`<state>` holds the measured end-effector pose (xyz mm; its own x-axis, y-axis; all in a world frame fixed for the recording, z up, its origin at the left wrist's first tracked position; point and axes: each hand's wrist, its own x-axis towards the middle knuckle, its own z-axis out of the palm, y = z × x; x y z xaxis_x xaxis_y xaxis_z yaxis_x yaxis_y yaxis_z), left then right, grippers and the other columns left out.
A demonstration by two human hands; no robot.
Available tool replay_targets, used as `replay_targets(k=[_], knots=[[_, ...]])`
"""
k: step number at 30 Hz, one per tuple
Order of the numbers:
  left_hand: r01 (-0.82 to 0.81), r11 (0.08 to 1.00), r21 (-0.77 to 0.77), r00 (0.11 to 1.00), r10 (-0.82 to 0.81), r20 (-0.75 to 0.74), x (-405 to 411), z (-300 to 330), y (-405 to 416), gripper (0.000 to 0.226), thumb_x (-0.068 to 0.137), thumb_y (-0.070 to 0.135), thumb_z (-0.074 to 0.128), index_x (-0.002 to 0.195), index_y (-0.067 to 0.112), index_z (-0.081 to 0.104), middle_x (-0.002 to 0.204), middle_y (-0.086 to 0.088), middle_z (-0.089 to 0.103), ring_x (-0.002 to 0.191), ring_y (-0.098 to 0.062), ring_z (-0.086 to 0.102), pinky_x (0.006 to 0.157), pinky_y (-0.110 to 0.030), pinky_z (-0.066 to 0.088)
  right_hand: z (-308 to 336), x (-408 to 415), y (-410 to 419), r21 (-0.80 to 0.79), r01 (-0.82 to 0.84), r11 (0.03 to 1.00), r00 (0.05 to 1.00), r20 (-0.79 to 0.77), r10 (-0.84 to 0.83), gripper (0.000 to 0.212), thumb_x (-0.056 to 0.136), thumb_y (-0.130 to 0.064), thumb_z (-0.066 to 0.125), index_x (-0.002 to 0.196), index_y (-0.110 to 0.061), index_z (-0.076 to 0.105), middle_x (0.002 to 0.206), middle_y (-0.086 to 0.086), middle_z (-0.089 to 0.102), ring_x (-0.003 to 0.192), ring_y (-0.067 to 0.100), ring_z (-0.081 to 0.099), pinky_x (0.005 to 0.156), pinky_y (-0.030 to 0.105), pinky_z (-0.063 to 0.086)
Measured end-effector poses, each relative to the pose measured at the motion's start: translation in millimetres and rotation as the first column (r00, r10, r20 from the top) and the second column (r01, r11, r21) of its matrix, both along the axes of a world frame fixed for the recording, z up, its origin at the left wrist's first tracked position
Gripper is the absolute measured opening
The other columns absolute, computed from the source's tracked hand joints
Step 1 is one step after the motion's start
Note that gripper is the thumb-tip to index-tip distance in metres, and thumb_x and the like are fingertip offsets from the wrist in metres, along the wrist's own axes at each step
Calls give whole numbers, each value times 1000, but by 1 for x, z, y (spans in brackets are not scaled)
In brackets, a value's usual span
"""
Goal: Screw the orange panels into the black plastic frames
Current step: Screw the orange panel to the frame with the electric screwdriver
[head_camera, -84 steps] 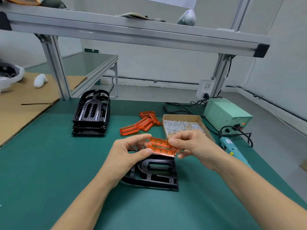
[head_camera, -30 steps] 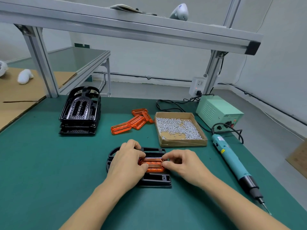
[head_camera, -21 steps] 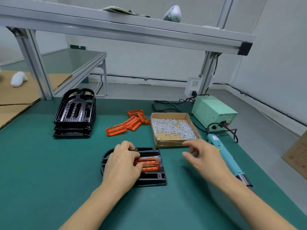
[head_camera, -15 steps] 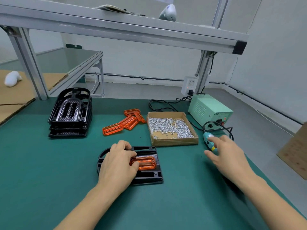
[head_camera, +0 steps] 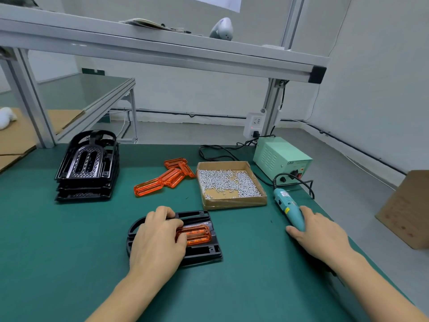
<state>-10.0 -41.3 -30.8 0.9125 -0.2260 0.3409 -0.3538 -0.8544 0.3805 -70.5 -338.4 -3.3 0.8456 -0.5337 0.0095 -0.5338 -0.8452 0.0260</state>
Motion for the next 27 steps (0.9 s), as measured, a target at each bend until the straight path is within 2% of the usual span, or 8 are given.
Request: replay_targets(k=[4, 8, 12, 15, 18, 20, 24, 27], knots=[[7, 1000, 18, 1000, -8, 14, 0, 1, 0, 34, 92, 37, 49, 124, 32, 60, 119, 17, 42, 109, -7, 39, 88, -23, 31, 4, 2, -5, 129, 28, 991, 1000, 4, -29, 59, 91, -51, 52, 139, -22, 34, 95, -1, 53, 86, 23, 55, 67, 30, 43], [14, 1000, -5, 1000, -14, 3, -1, 1, 1, 32, 92, 37, 49, 122, 32, 61, 117, 18, 42, 108, -6, 39, 90, -24, 31, 8, -5, -11, 413, 47, 910, 989, 107, -99, 66, 86, -44, 62, 143, -22, 36, 89, -3, 57, 71, 14, 60, 57, 26, 46], [11, 1000, -8, 1000, -11, -6, -1, 1, 2, 31, 91, 38, 50, 120, 34, 61, 115, 19, 42, 108, -6, 37, 92, -24, 30, 10, -10, -15, 745, -101, 659, 937, 293, -188, 36, 82, -30, 72, 114, -17, 60, 83, -1, 63, 61, 15, 59, 53, 24, 44], [5, 1000, -15, 1000, -5, 3, -1, 3, 3, 29, 90, 38, 52, 117, 35, 63, 112, 21, 44, 114, -4, 34, 95, -25, 23, 12, -9, -13, 881, -284, 379, 869, 403, -287, 32, 75, -14, 75, 101, -8, 57, 68, 5, 51, 52, 16, 44, 52, 26, 38], [3, 998, -70, 998, 0, 55, 3, 13, 4, 24, 88, 34, 58, 109, 32, 68, 107, 20, 48, 113, -5, 36, 90, -24, 21, 25, -4, 0, 808, -566, 163, 696, 574, -432, 40, 79, 0, 65, 113, -18, 57, 65, -1, 52, 50, 10, 47, 47, 23, 44], [27, 993, -114, 997, -18, 77, 11, 24, 1, 20, 87, 31, 60, 105, 31, 69, 105, 19, 52, 112, -6, 38, 88, -24, 21, 39, 1, 12, 678, -731, 78, 553, 656, -514, 42, 76, -4, 65, 112, -23, 56, 70, -4, 53, 54, 7, 51, 47, 20, 47], [126, 974, -190, 992, -119, 52, 38, 50, -25, 16, 89, 27, 61, 101, 29, 71, 107, 14, 62, 111, -11, 45, 95, -31, 28, 62, 14, 35, 439, -899, -6, 342, 692, -635, 35, 88, -7, 60, 116, -28, 54, 70, -4, 54, 56, 10, 54, 53, 22, 49], [202, 950, -237, 974, -220, -54, 60, 59, -54, 15, 89, 22, 63, 100, 25, 73, 102, 9, 68, 105, -15, 53, 99, -38, 37, 67, 30, 51, 313, -948, -53, 259, 667, -698, 20, 92, -16, 57, 108, -28, 57, 59, -7, 46, 47, 7, 45, 48, 19, 43]])
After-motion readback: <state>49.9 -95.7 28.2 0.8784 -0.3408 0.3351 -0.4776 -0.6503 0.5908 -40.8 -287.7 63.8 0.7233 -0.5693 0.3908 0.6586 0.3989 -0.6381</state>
